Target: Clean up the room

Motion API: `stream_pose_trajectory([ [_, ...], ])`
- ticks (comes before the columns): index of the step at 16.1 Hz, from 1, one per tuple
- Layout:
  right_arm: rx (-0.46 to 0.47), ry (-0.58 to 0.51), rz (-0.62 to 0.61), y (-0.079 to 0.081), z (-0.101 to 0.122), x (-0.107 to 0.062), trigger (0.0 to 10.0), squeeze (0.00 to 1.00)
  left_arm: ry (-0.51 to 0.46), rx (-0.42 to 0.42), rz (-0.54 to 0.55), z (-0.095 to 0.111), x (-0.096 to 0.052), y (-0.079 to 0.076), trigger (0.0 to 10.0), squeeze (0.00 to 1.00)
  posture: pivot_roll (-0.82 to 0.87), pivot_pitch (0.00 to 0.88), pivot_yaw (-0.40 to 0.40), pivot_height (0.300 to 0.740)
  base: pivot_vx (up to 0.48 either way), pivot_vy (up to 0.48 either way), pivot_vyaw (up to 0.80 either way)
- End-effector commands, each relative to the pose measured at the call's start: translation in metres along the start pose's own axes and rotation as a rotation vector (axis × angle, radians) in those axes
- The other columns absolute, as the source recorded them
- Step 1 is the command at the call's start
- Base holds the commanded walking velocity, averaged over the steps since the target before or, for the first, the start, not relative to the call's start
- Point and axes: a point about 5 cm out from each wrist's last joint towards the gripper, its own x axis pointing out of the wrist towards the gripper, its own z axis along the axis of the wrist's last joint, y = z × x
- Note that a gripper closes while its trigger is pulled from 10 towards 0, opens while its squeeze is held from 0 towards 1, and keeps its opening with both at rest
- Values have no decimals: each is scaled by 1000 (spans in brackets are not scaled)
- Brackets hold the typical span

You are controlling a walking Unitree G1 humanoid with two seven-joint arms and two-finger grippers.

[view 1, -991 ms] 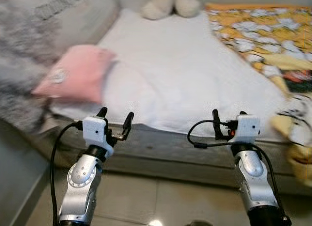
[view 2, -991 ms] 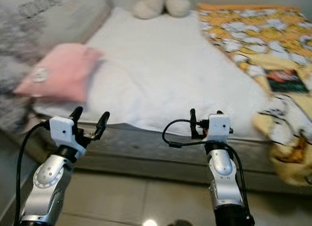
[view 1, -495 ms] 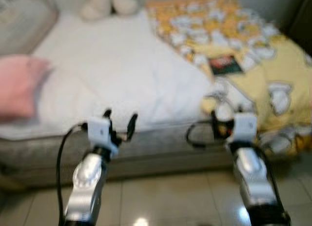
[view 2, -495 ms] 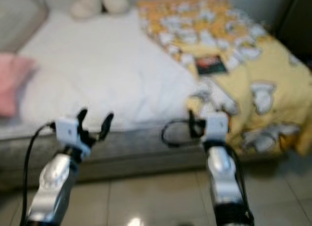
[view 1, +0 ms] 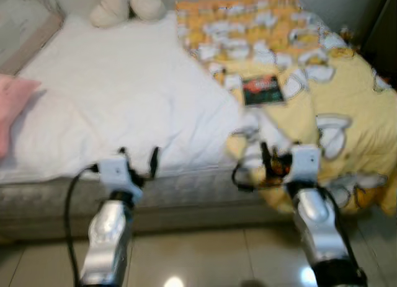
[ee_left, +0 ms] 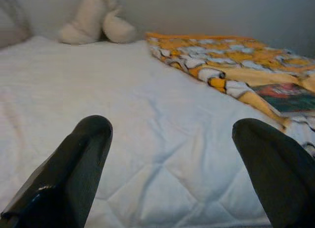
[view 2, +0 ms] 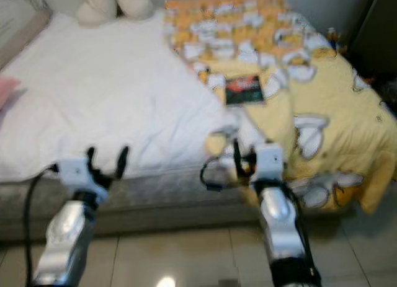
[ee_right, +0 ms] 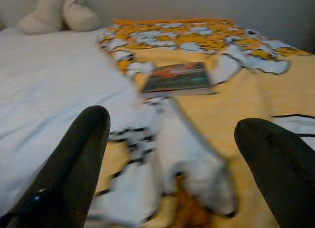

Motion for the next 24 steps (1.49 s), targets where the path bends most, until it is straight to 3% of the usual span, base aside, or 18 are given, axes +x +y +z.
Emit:
stream_pose_trajectory([
  [1, 76, -18, -22, -7, 4, 1, 10000, 0, 38, 34, -5, -7, -8, 4, 10000, 0, -121, 0, 113, 740, 296, -375, 587],
  [3, 99, -16, -32, -9, 4, 1, 10000, 0, 71, 104, -12, -10, -6, 1, 10000, 0, -116, 0, 114, 740, 148, -187, 294],
  [4, 68, -14, -36, -9, 4, 3, 10000, 0, 68, 112, -34, -9, -4, -2, 10000, 0, -118, 0, 115, 740, 0, 0, 0],
  [8, 40, -33, -20, -7, 9, 6, 10000, 0, 8, 86, -81, 3, 2, -13, 10000, 0, -125, 0, 121, 740, 308, 0, 0],
  [21, 12, -40, -18, -5, 11, 5, 10000, 0, 30, 127, -131, 2, 9, -20, 10000, 0, -138, 0, 136, 740, 449, 0, 0],
  [24, 16, -41, -48, -11, 13, 7, 10000, 0, 29, 137, -145, 1, 8, -22, 10000, 0, -138, 0, 136, 740, 0, 0, 0],
])
